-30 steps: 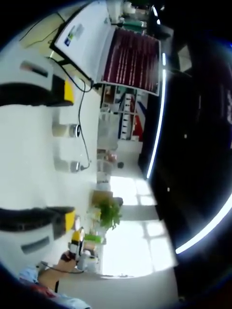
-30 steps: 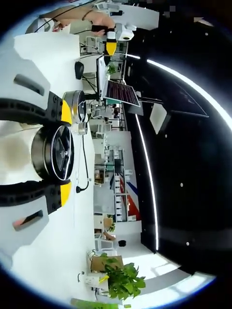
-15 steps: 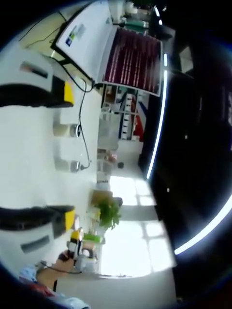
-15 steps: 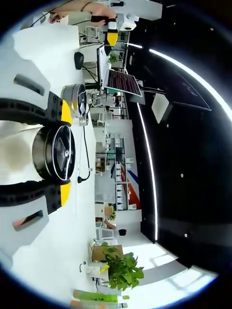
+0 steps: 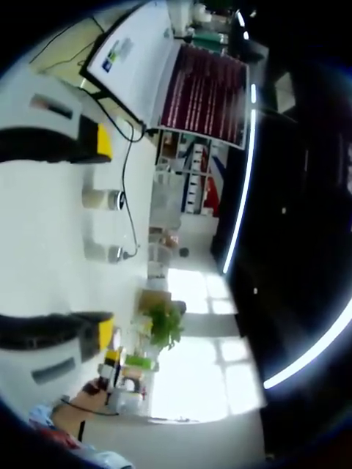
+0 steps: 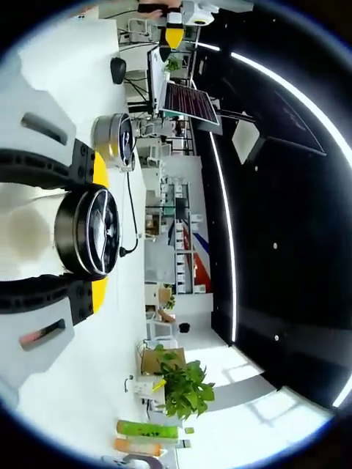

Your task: Rotate the seasoning bottle until the label or dispensing opening points toward the visible target arrow and the bottle remains upright within the marked orientation range

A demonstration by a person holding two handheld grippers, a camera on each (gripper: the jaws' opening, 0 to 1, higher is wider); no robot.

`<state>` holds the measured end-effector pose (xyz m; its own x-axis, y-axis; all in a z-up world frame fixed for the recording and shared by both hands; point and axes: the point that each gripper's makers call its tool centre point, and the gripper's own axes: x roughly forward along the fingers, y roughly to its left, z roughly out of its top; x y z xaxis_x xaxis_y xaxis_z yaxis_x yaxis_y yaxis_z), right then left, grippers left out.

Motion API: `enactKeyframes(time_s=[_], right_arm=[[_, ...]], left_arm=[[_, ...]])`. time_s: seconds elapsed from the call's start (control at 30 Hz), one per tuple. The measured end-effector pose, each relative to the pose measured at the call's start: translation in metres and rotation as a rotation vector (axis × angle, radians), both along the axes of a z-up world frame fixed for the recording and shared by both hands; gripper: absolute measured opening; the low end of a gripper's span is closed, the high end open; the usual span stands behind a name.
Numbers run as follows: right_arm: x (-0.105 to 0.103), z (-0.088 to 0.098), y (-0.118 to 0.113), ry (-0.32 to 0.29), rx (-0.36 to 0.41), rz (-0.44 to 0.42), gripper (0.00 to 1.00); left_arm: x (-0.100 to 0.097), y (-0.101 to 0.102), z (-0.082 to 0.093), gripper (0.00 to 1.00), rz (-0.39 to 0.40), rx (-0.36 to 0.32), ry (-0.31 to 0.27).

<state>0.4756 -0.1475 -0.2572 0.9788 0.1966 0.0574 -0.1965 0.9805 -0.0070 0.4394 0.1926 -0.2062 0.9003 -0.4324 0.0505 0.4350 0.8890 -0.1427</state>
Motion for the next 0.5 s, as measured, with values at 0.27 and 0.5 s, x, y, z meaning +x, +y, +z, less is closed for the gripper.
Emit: enactKeyframes(time_s=[0.27,0.5], right_arm=[[-0.002,-0.003,-0.009,0.026,0.02,-0.031,0.64],[-0.02,0.006,-0.022,0.007,0.048,-0.047,0.62]], left_arm=[[0.0,0.001,0.001,0.88,0.005,0.002,-0.002],[-0.001,0.002,0.002,0.88,0.008,0.004,-0.006]])
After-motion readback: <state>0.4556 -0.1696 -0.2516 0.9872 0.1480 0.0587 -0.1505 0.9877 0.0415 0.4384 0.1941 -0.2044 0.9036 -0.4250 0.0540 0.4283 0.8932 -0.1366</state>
